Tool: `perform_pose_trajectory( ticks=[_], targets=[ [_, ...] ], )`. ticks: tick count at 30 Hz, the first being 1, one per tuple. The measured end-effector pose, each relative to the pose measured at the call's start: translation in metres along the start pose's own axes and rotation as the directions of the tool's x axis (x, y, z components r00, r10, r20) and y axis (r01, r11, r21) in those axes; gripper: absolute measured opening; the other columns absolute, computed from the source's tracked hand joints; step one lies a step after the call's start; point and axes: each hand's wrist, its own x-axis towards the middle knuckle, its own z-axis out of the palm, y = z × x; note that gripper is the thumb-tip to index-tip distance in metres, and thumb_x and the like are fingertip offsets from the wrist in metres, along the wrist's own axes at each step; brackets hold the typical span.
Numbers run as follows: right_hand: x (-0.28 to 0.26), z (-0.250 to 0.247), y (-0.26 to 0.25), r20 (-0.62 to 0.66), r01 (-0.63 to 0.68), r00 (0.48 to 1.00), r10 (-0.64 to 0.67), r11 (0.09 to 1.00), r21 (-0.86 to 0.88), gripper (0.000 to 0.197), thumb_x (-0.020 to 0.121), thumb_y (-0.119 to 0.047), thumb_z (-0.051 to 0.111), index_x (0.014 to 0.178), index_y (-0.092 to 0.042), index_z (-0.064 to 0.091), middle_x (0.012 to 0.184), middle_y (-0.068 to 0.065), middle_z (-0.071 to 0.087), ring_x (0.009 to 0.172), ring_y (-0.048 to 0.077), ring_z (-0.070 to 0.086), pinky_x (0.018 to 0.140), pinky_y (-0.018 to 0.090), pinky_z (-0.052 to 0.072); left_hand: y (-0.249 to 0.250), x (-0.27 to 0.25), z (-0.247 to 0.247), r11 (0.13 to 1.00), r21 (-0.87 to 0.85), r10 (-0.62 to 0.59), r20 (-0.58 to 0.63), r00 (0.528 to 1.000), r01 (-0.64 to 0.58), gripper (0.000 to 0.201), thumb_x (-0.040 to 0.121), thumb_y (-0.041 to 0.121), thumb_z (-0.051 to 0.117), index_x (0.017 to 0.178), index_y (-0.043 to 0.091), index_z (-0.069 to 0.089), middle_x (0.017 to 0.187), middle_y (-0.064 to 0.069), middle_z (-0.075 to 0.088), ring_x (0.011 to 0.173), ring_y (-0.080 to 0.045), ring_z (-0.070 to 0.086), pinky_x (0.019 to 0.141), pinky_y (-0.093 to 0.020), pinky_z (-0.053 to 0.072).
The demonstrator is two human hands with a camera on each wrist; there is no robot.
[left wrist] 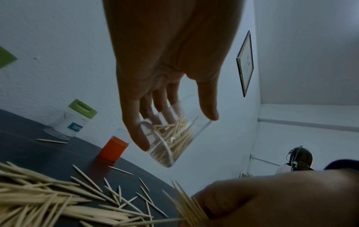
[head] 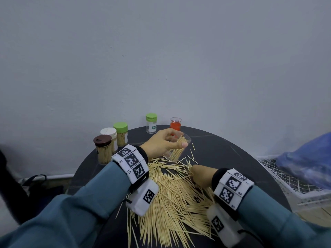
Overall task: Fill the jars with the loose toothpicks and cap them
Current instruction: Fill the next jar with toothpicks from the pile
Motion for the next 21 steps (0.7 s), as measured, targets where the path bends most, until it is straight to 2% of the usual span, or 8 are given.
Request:
perform_pose_trajectory(
  ticks=[1,3,5,8,11,14,18,21],
  targets=[
    [0.002,0.0,0.002,-0.014,-0.004,1.0,0.005,0.997,0.078,0.02,0.097,-0.004,0.035,0.082,-0.015,0.043,0.07,-0.003,0.037,0.086,0.018,0.043,0.075,0.025,0.034,0.0,0.0,0.0,1.0,0.002,0.002,-0.001,1.0,-0.002,0.046,0.085,0.023,0.067,0.128,0.016,0.052,0.123,-0.006,0.059,0.093,-0.003,0.058,0.062,-0.016,0.053],
    [0.007,-0.001,0.006,-0.029,-0.005,0.999,0.016,0.947,0.322,0.026,0.097,-0.003,0.031,0.077,-0.016,0.04,0.071,-0.003,0.039,0.071,0.013,0.045,0.069,0.023,0.039,0.0,0.0,0.0,1.0,0.007,0.002,-0.003,1.0,-0.002,0.046,0.085,0.024,0.067,0.128,0.016,0.052,0.123,-0.006,0.058,0.094,-0.003,0.057,0.061,-0.016,0.052],
    [0.006,-0.003,0.009,-0.056,-0.004,0.997,0.046,0.803,0.596,0.025,0.098,-0.003,0.025,0.082,-0.013,0.041,0.072,0.0,0.041,0.061,0.009,0.04,0.058,0.019,0.038,0.001,0.0,0.0,1.0,0.008,-0.005,-0.006,1.0,0.005,0.046,0.085,0.025,0.068,0.128,0.017,0.053,0.123,-0.006,0.058,0.096,-0.005,0.057,0.062,-0.017,0.051],
    [0.011,-0.005,0.013,-0.149,0.075,0.987,0.067,0.624,0.778,0.021,0.098,0.0,0.023,0.098,-0.007,0.043,0.072,0.002,0.041,0.06,0.01,0.039,0.055,0.018,0.038,0.0,0.0,0.003,1.0,0.004,-0.017,-0.006,1.0,0.017,0.045,0.084,0.025,0.069,0.126,0.018,0.054,0.123,-0.007,0.059,0.098,-0.009,0.059,0.06,-0.016,0.052],
    [0.019,-0.011,0.016,-0.229,0.169,0.971,0.062,0.494,0.853,0.021,0.098,0.0,0.024,0.104,-0.003,0.045,0.071,0.002,0.041,0.059,0.009,0.039,0.054,0.018,0.041,-0.001,-0.001,0.005,1.0,0.019,-0.014,0.003,1.0,0.014,0.046,0.084,0.025,0.069,0.126,0.018,0.053,0.122,-0.007,0.061,0.098,-0.009,0.06,0.054,-0.01,0.05],
    [0.024,-0.023,0.018,-0.314,0.268,0.948,0.057,0.391,0.88,0.019,0.099,0.001,0.025,0.098,-0.005,0.043,0.071,0.002,0.04,0.059,0.009,0.039,0.056,0.02,0.041,0.0,-0.001,0.005,1.0,0.017,-0.01,0.003,1.0,0.01,0.047,0.084,0.027,0.069,0.127,0.018,0.053,0.12,-0.006,0.061,0.097,-0.01,0.06,0.056,-0.011,0.051],
    [0.017,-0.053,0.013,-0.502,0.459,0.858,0.112,0.272,0.846,0.03,0.099,0.003,0.022,0.085,-0.015,0.041,0.071,0.001,0.04,0.06,0.01,0.038,0.059,0.021,0.038,0.001,-0.001,0.005,1.0,-0.004,-0.015,0.002,1.0,0.015,0.045,0.083,0.027,0.069,0.125,0.018,0.053,0.117,-0.005,0.061,0.091,-0.005,0.06,0.053,-0.01,0.048],
    [0.012,-0.075,0.005,-0.614,0.589,0.782,0.11,0.193,0.785,0.032,0.099,0.002,0.02,0.083,-0.017,0.039,0.07,0.0,0.039,0.059,0.009,0.037,0.057,0.019,0.037,-0.001,-0.001,0.007,0.999,-0.016,-0.03,0.022,0.999,0.031,0.043,0.084,0.024,0.069,0.123,0.017,0.054,0.114,-0.005,0.061,0.089,-0.004,0.059,0.052,-0.01,0.047]
  ],
)
